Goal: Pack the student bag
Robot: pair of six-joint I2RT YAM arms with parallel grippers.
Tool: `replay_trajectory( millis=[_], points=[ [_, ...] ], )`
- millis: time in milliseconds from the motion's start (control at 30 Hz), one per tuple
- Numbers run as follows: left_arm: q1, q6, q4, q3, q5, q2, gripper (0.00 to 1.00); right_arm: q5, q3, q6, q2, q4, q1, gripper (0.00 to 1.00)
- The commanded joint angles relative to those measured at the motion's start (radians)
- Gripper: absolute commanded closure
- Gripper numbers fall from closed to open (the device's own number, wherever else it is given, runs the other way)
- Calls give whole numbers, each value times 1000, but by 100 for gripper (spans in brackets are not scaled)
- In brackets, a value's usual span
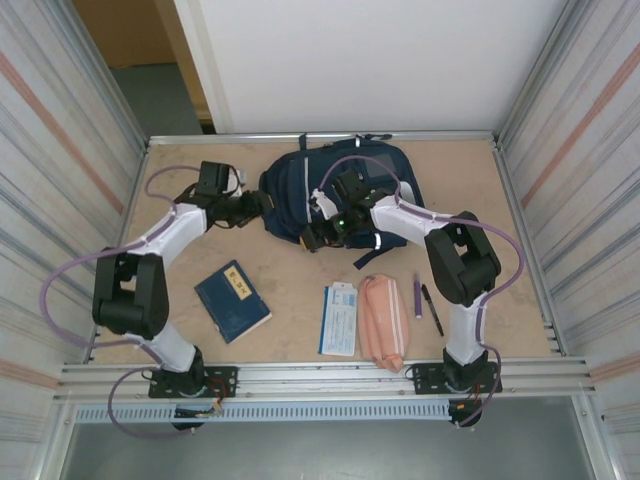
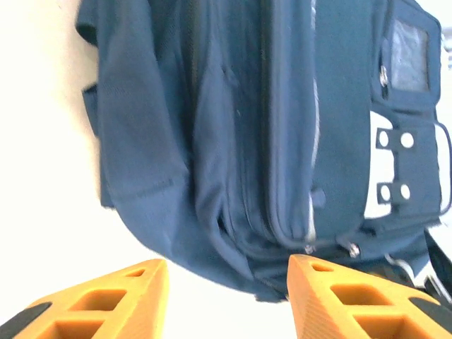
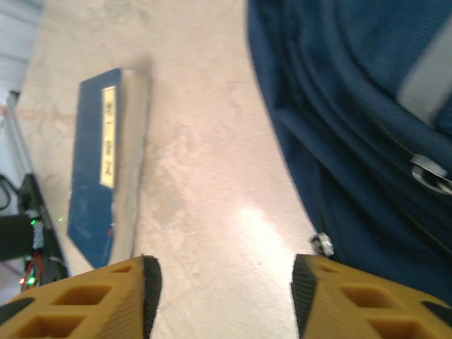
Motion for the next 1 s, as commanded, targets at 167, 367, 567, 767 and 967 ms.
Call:
replay_trajectory(
  millis=[167,367,567,767,967],
  points=[
    [-273,73,-75,-46,-54,39,59,199,-166,-111,-273,61,-79,38],
    [-366,86,-43,39,-155,164,66,375,-375,-192,-516,222,-99,25],
    [-364,115,33,30,-213,219,71,404,-538,-152,-681,368,-133,23],
    [-358,122,144,30,-191,287,64,401,-592,-151,-742,413,-133,23],
    [-344,180,303,-1,-123,312,61,373,-590,-151,-739,414,-133,24]
  ],
)
